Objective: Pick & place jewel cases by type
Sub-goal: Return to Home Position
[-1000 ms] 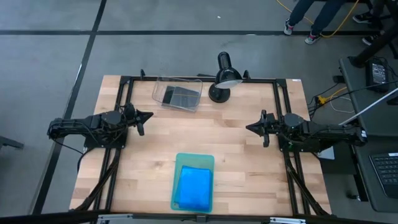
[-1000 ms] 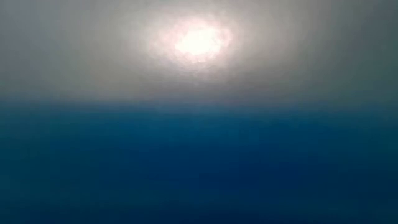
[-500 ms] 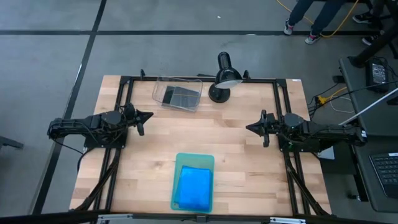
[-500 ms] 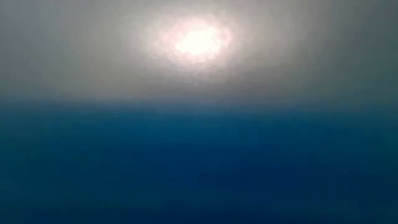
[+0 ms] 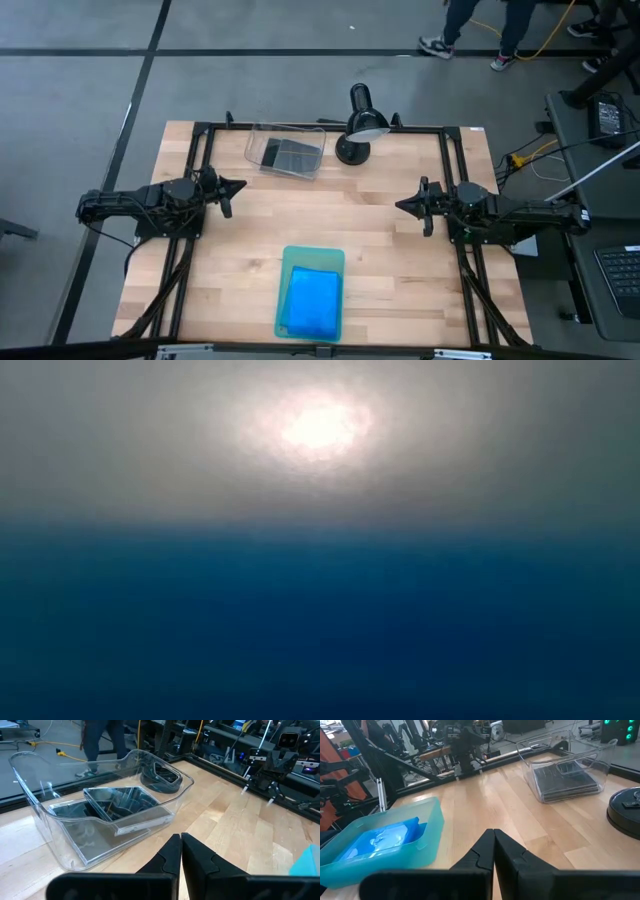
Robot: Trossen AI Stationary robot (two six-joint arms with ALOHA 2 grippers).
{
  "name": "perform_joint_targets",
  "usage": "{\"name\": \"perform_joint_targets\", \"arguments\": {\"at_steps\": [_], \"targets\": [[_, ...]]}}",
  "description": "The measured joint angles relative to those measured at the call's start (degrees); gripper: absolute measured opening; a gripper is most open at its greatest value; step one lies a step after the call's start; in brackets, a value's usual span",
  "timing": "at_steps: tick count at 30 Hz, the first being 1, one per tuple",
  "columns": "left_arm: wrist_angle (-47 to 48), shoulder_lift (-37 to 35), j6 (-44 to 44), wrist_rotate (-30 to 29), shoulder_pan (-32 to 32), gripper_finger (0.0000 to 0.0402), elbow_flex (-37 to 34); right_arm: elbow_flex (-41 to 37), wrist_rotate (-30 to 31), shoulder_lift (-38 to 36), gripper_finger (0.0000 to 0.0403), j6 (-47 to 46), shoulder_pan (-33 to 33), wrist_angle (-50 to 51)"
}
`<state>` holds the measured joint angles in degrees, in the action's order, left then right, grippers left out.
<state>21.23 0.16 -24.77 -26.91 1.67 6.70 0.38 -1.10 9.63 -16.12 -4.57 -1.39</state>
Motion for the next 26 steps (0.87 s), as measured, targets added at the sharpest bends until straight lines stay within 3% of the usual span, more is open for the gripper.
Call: {"name": "perform_joint_targets", "arguments": {"at_steps": [26], "targets": [[0.0,-0.02,0.0,0.0,-0.01,0.0007,0.0,0.0,0.0,-0.01,0.0012,-0.1,0.01,0.01]]}}
